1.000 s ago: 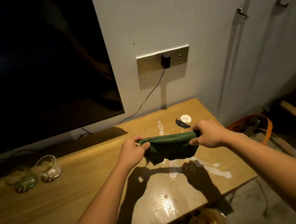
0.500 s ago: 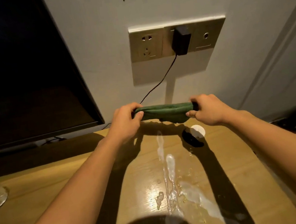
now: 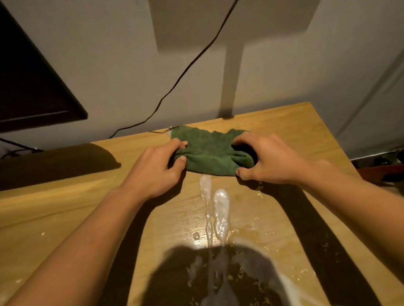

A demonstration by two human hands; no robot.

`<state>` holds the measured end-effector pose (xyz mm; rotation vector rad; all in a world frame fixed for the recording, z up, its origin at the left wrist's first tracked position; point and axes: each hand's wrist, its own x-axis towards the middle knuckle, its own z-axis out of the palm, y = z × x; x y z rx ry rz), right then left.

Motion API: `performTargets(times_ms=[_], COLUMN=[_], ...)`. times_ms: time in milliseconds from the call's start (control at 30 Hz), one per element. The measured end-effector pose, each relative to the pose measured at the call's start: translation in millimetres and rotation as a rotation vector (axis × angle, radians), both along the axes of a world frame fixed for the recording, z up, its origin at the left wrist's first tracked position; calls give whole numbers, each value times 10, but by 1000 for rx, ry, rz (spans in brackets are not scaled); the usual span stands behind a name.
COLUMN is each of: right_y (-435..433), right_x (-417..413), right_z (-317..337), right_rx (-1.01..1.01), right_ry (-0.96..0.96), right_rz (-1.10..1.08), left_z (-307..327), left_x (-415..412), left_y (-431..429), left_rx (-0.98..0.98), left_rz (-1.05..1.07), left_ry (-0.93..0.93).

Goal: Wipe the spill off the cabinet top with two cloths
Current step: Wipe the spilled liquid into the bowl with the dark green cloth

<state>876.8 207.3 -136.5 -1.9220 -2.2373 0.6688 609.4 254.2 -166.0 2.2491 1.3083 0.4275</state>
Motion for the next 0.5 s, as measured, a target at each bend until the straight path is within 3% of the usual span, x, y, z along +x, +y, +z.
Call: performTargets(times_ms=[167,500], right_y=[61,227], right_x=[6,175], right_z=[-121,-145], right_rx=[29,20], right_ry=[-36,152], right_rz=[109,-115], left_z=[75,46], left_x=[89,186], left_y=[97,246], left_rx=[14,-41], left_rz=[-45,56], left_ry=[19,-41])
